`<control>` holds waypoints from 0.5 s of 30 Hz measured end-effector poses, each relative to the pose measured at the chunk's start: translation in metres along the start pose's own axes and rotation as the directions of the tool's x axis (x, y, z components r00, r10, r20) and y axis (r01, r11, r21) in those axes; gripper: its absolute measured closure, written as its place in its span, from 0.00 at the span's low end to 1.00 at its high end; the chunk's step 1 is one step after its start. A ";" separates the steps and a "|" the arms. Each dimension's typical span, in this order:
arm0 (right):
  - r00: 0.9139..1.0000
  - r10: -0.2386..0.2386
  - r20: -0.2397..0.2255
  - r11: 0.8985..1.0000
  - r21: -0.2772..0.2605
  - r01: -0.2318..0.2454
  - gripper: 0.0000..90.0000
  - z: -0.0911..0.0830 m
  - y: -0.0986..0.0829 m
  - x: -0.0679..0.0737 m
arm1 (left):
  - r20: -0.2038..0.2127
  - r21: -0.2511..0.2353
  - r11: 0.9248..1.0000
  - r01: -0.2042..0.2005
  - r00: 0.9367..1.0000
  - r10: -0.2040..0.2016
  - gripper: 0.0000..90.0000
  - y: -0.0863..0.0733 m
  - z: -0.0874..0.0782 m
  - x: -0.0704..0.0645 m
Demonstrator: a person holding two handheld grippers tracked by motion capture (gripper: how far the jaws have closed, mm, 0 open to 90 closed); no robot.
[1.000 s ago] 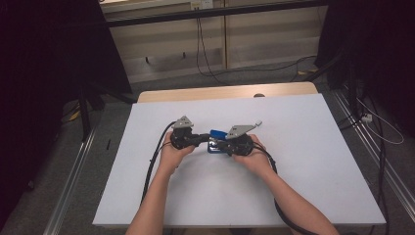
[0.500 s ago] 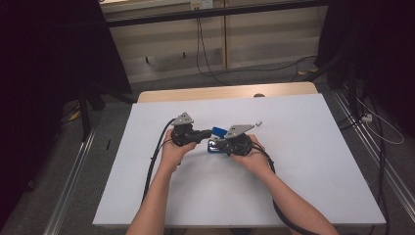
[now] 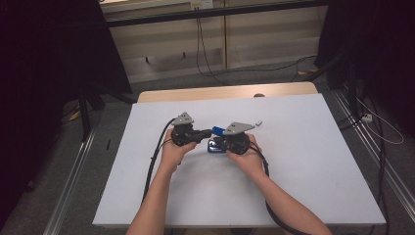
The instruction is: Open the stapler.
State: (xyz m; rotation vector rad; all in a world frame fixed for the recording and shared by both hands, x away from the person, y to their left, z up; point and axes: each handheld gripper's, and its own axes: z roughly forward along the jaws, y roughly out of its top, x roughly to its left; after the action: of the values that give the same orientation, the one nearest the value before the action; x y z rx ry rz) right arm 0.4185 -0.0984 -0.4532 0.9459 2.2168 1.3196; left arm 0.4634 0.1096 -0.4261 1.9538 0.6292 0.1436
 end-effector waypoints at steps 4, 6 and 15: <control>1.000 0.012 0.028 1.000 -0.010 -0.011 1.00 0.003 -0.003 0.002 | -0.004 0.002 1.000 -0.003 1.000 0.003 1.00 0.000 0.000 0.000; 0.999 0.020 0.032 1.000 -0.016 -0.020 1.00 0.004 -0.004 0.003 | -0.007 0.011 1.000 -0.005 1.000 0.005 0.99 -0.001 0.000 0.001; 0.999 0.002 0.046 1.000 -0.012 -0.001 1.00 0.003 -0.003 0.004 | -0.005 0.042 0.999 -0.016 1.000 0.017 0.99 -0.005 0.002 0.003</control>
State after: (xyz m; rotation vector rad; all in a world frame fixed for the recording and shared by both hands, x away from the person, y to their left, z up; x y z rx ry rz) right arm 0.4166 -0.0944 -0.4578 0.9643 2.1720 1.2971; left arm 0.4655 0.1111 -0.4319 2.0003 0.6240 0.1466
